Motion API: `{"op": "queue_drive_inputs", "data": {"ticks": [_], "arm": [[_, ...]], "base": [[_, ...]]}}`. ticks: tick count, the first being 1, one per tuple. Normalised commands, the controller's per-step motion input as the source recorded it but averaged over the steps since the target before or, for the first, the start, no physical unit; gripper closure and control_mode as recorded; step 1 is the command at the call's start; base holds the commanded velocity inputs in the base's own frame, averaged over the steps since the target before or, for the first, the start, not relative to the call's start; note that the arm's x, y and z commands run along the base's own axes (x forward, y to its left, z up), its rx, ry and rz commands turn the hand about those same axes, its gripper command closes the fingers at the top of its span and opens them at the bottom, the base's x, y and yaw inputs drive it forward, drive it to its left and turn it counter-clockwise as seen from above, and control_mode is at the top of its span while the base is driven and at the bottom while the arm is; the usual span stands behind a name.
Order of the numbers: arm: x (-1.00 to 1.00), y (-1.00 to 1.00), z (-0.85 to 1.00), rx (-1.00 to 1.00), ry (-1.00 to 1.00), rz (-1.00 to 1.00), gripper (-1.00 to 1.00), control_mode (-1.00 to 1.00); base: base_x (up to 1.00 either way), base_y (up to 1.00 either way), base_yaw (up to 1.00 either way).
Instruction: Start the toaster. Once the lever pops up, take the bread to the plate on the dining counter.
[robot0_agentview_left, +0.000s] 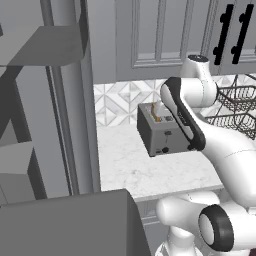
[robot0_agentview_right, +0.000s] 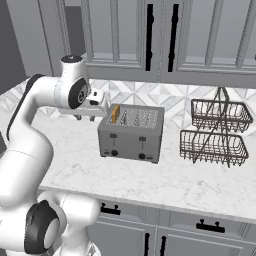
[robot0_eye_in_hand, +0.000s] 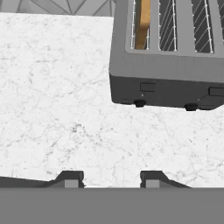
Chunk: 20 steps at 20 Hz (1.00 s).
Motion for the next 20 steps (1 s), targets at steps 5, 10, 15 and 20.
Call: {"op": "queue_drive_inputs", "data": {"ticks": [5, 10, 15, 20], "arm": [[-0.02, 0.0, 0.0, 0.0, -0.02, 0.0, -1.0, -1.0], [-0.11, 0.0, -0.06, -0.01, -0.07, 0.03, -1.0, -1.0], [-0.1, -0.25, -0.27, -0.02, -0.24, 0.02, -1.0, -1.0], [0.0, -0.5, -0.26, 0.0, -0.11, -0.03, -1.0, -1.0]], "base": [[0.0, 0.0, 0.0], [0.0, 0.0, 0.0], [0.0, 0.0, 0.0], [0.0, 0.0, 0.0]]}}
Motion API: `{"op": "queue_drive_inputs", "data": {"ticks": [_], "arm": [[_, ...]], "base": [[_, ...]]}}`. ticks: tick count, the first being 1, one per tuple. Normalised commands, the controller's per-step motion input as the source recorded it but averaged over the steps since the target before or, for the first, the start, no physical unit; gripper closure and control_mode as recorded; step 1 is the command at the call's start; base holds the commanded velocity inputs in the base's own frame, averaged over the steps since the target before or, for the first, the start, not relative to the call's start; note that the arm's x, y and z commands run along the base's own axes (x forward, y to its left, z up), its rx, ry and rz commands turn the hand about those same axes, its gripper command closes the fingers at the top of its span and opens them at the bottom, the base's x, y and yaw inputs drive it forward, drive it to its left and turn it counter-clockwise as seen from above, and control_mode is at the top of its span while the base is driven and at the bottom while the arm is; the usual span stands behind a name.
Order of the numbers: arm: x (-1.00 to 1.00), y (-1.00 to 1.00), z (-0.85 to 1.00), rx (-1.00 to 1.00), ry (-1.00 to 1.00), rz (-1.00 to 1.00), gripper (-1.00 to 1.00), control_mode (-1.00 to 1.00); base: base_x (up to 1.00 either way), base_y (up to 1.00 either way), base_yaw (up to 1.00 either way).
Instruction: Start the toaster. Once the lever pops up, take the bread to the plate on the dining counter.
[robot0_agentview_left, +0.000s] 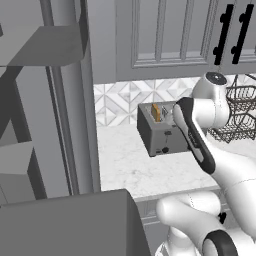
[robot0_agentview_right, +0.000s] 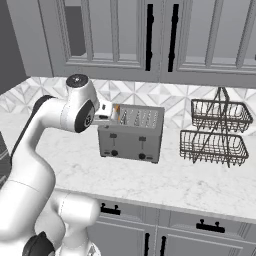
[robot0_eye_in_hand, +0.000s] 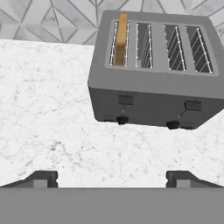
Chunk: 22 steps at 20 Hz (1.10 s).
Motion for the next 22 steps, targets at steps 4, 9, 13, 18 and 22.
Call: {"op": "queue_drive_inputs", "data": {"ticks": [4, 9, 13, 18, 22], "arm": [[0.15, -0.22, -0.26, 0.0, 0.01, -0.1, -1.0, -1.0], [0.33, -0.01, -0.29, 0.0, 0.02, -0.09, 1.0, -1.0], [0.35, 0.0, -0.23, 0.0, 0.0, -0.08, 1.0, -1.0], [0.35, 0.0, -0.31, 0.0, 0.02, -0.07, 1.0, -1.0], [0.29, 0.0, -0.33, 0.02, 0.01, -0.05, 1.0, -1.0]], "base": [[0.0, 0.0, 0.0], [0.0, 0.0, 0.0], [0.0, 0.0, 0.0], [0.0, 0.0, 0.0], [0.0, 0.0, 0.0]]}}
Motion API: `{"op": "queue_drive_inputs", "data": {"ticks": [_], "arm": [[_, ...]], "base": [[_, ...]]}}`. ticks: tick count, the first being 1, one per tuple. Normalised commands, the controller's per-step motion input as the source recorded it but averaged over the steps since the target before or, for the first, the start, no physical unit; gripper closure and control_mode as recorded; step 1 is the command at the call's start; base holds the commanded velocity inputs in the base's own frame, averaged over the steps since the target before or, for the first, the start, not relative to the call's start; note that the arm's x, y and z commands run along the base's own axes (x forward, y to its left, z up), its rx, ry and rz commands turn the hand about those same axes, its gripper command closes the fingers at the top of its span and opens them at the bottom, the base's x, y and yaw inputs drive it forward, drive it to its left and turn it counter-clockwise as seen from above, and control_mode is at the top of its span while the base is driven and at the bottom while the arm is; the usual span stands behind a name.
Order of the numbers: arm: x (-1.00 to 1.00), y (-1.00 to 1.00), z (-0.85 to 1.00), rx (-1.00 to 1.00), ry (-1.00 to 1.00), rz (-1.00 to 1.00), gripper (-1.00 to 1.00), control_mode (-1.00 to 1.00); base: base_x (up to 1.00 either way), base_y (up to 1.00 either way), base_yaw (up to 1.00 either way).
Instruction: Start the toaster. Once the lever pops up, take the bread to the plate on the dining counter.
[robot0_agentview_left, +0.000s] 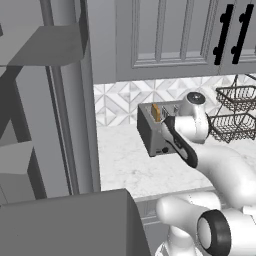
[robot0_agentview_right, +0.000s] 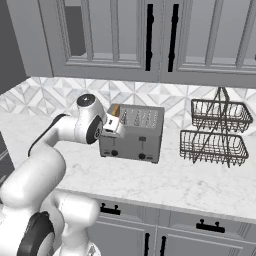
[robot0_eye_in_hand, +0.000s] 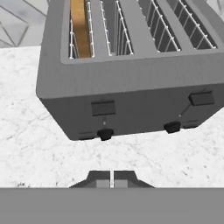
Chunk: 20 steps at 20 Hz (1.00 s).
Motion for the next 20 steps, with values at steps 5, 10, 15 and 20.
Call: {"op": "queue_drive_inputs", "data": {"ticks": [5, 10, 15, 20], "arm": [[0.34, 0.0, -0.22, 0.0, 0.0, -0.02, 1.0, -1.0], [0.16, 0.0, -0.18, 0.0, 0.0, 0.0, 1.0, -1.0], [0.22, 0.0, -0.09, 0.0, 0.0, 0.0, 1.0, -1.0], [0.22, 0.0, -0.06, 0.01, 0.0, 0.0, 1.0, -1.0]], "base": [[0.0, 0.0, 0.0], [0.0, 0.0, 0.0], [0.0, 0.0, 0.0], [0.0, 0.0, 0.0]]}}
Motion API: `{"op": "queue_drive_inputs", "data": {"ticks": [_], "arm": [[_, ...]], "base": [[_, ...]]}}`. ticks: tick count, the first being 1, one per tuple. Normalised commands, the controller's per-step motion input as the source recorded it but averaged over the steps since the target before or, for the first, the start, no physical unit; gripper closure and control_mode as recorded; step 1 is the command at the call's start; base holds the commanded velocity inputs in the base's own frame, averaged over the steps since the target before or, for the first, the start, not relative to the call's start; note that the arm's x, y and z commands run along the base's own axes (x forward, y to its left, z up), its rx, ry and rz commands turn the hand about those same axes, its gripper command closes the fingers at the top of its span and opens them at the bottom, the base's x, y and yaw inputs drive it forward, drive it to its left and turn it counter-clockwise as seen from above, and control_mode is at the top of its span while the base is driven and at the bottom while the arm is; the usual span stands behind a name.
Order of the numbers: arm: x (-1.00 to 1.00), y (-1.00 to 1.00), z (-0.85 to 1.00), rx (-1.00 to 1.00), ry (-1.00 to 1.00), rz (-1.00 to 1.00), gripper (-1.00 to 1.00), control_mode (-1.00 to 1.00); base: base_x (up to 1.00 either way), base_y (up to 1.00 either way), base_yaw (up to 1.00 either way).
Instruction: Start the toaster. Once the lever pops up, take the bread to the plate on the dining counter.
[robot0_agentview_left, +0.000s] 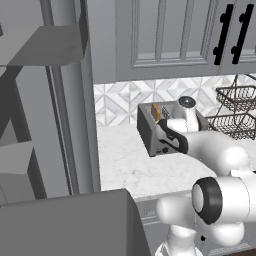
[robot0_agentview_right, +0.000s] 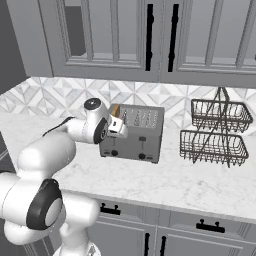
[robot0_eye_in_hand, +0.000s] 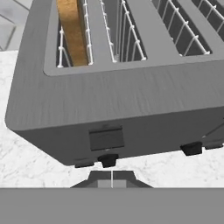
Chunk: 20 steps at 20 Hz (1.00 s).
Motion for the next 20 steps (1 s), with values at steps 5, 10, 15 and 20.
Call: {"op": "queue_drive_inputs", "data": {"ticks": [5, 10, 15, 20], "arm": [[0.09, 0.0, -0.15, 0.0, 0.0, 0.0, 1.0, -1.0], [0.16, 0.0, -0.17, 0.0, 0.0, 0.0, 1.0, -1.0], [0.16, 0.0, -0.04, 0.0, -0.01, 0.0, 1.0, -1.0], [0.14, 0.0, -0.04, 0.0, -0.01, 0.0, 1.0, -1.0]], "base": [[0.0, 0.0, 0.0], [0.0, 0.0, 0.0], [0.0, 0.0, 0.0], [0.0, 0.0, 0.0]]}}
